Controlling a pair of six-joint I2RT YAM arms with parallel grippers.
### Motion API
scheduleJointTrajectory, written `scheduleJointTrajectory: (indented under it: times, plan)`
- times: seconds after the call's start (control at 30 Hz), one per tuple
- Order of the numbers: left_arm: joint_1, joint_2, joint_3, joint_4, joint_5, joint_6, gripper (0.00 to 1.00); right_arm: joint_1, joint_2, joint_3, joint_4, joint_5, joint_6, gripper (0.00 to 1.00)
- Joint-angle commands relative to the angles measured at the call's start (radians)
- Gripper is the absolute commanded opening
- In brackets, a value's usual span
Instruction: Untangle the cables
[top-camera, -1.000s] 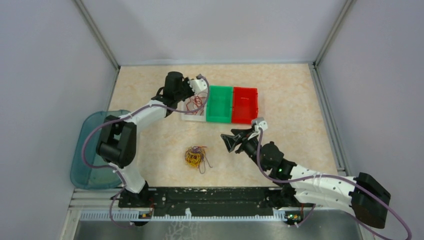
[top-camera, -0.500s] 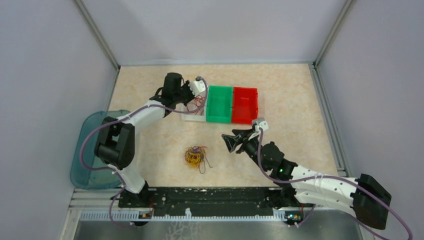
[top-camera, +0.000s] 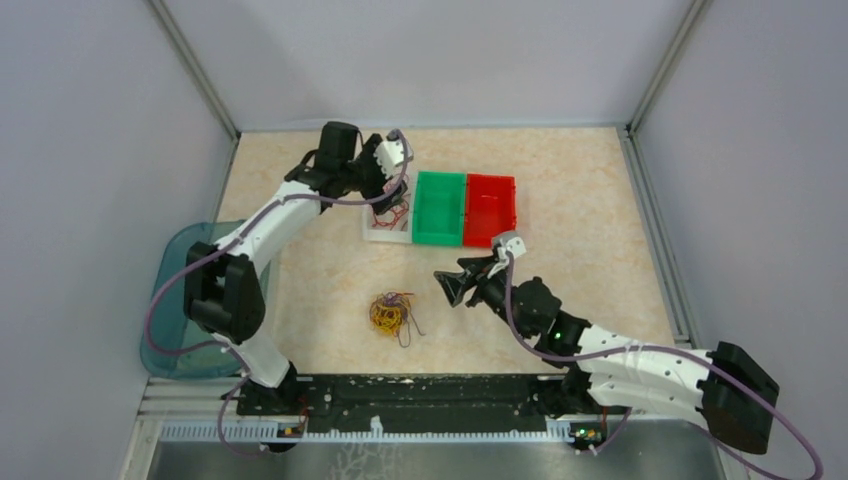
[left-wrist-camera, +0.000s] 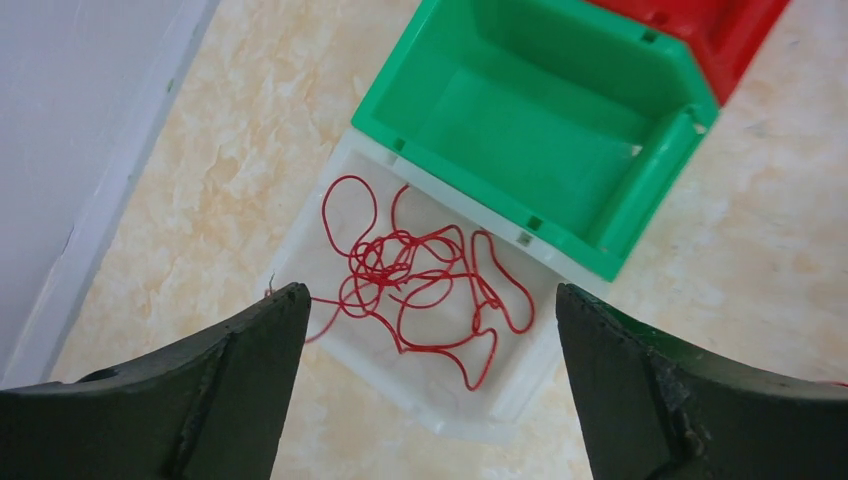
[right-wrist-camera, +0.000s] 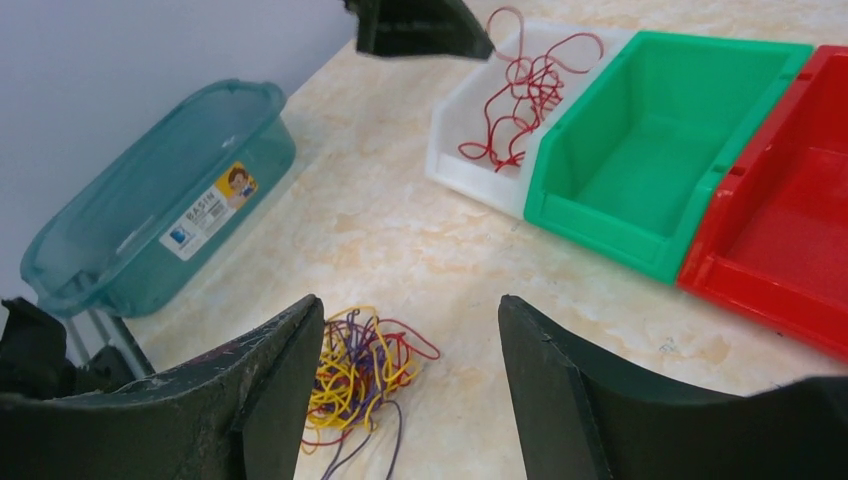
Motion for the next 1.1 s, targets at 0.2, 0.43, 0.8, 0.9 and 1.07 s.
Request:
scheduleJointTrajectory:
  times: [0.2, 0.43, 0.8, 0.9, 1.07]
  plan:
    - [0.122, -0.311, 0.038, -0.364, 0.305, -0.035, 1.0, -0.001, 0.256, 0.139, 0.033, -0.317, -0.074, 0.66]
    - [0.229, -0.478, -0.151, -0.447, 0.368, 0.042, 1.0, 0.03, 0.508, 0.291, -0.021, -0.417, -0.154, 0.62]
    - [0.231, -0.709, -0.446, -0.537, 0.457, 0.246, 0.97, 0.026, 0.598, 0.326, 0.0, -0.494, -0.17, 0.54]
    - [0.226, -0.753, -0.517, -0.504, 0.464, 0.264, 0.93, 0.034, 0.578, 0.314, -0.025, -0.517, -0.168, 0.55]
    - [0.213, -0.757, -0.599, -0.504, 0.428, 0.346, 0.89, 0.04, 0.623, 0.299, -0.011, -0.509, -0.136, 0.52]
